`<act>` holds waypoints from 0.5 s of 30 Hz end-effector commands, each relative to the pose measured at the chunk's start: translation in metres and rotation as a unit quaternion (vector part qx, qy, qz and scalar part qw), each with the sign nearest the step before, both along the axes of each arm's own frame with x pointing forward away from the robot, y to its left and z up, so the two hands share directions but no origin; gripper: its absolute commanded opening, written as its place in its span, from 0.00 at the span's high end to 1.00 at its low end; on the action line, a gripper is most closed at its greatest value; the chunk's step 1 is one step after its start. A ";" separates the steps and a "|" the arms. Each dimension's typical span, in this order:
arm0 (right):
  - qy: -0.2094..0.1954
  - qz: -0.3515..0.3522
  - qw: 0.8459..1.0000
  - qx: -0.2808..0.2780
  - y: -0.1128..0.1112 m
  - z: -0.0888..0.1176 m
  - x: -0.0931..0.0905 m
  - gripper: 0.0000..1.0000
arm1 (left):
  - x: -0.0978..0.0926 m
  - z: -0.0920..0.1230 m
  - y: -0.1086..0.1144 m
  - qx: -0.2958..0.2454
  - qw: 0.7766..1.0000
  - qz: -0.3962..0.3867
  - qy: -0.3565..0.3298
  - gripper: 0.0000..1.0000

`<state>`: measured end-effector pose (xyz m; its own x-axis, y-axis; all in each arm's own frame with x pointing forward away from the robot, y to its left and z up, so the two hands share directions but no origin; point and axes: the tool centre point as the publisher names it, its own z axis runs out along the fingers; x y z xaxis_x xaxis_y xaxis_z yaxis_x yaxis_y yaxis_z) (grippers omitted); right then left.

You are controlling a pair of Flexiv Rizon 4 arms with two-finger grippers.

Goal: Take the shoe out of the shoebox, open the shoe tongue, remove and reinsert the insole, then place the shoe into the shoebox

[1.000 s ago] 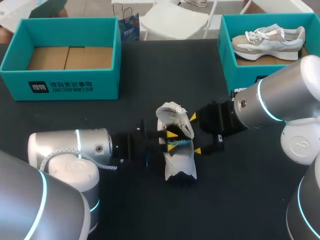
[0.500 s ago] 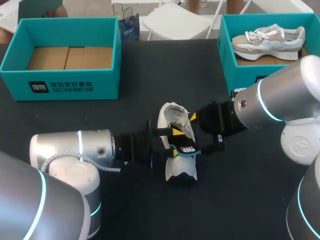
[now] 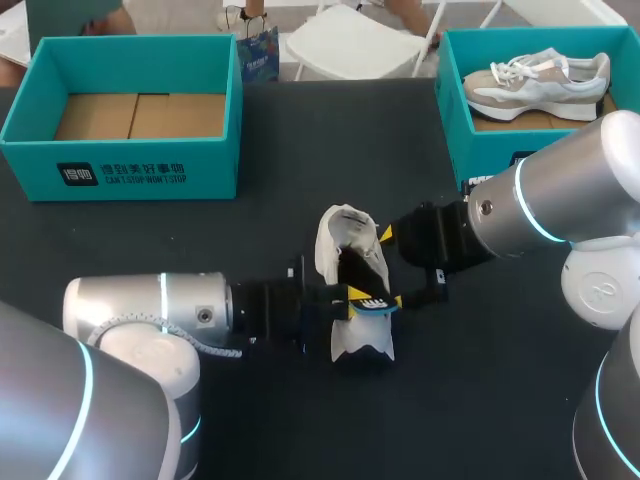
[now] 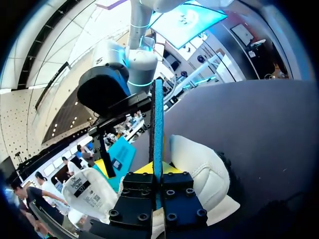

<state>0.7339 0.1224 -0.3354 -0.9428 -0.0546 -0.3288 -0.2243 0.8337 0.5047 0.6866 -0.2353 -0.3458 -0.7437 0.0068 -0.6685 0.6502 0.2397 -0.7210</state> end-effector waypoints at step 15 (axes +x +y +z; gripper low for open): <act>-0.001 0.000 1.000 0.000 0.000 -0.001 -0.001 0.00 | 0.031 -0.012 0.012 0.006 0.999 0.024 -0.023 1.00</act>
